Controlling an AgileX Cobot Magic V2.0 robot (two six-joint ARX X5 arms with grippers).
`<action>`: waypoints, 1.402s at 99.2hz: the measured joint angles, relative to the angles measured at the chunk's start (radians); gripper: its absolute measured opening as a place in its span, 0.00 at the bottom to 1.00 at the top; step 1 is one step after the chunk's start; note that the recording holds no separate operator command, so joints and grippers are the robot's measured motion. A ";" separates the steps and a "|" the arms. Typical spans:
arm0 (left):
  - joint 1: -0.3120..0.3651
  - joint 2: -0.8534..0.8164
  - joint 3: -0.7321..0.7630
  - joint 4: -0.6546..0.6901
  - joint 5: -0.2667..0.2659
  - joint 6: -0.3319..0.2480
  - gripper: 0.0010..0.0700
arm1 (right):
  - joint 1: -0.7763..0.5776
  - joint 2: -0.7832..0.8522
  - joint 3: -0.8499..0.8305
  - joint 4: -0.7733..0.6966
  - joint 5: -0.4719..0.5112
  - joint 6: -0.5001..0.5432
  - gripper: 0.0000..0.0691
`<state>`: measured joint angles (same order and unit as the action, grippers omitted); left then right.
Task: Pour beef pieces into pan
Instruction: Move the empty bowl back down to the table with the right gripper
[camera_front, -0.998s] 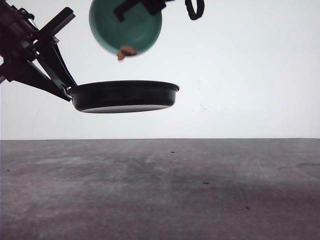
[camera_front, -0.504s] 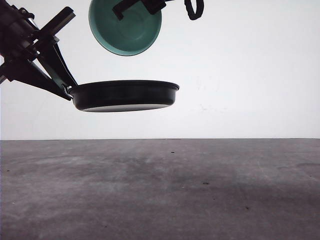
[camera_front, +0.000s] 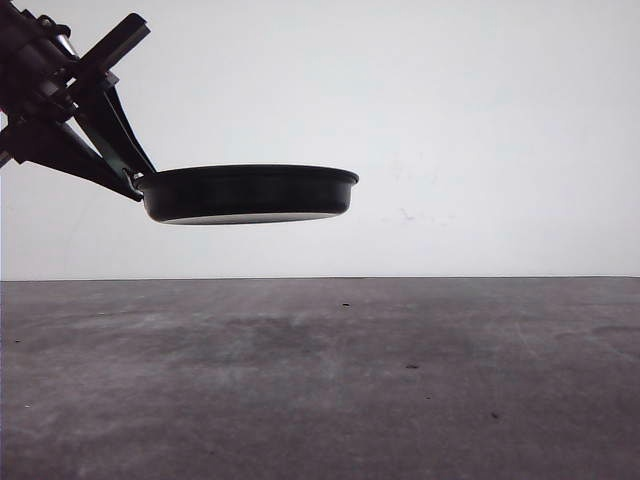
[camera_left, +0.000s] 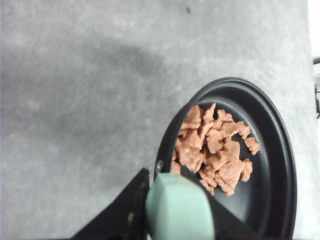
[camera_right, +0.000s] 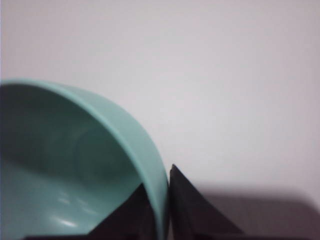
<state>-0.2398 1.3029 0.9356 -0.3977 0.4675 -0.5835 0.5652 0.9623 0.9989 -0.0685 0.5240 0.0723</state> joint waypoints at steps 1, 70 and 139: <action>0.000 0.000 0.000 0.003 0.000 0.000 0.07 | -0.023 -0.008 0.000 -0.037 -0.017 0.022 0.02; 0.000 0.000 0.000 0.007 0.002 0.015 0.07 | -0.814 0.389 -0.253 -0.516 -0.731 0.272 0.02; 0.000 0.000 0.000 0.021 -0.022 0.042 0.07 | -0.808 0.156 -0.137 -0.520 -0.829 0.307 0.78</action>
<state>-0.2398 1.3029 0.9356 -0.3767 0.4454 -0.5419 -0.2428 1.1183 0.8619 -0.5888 -0.3050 0.3798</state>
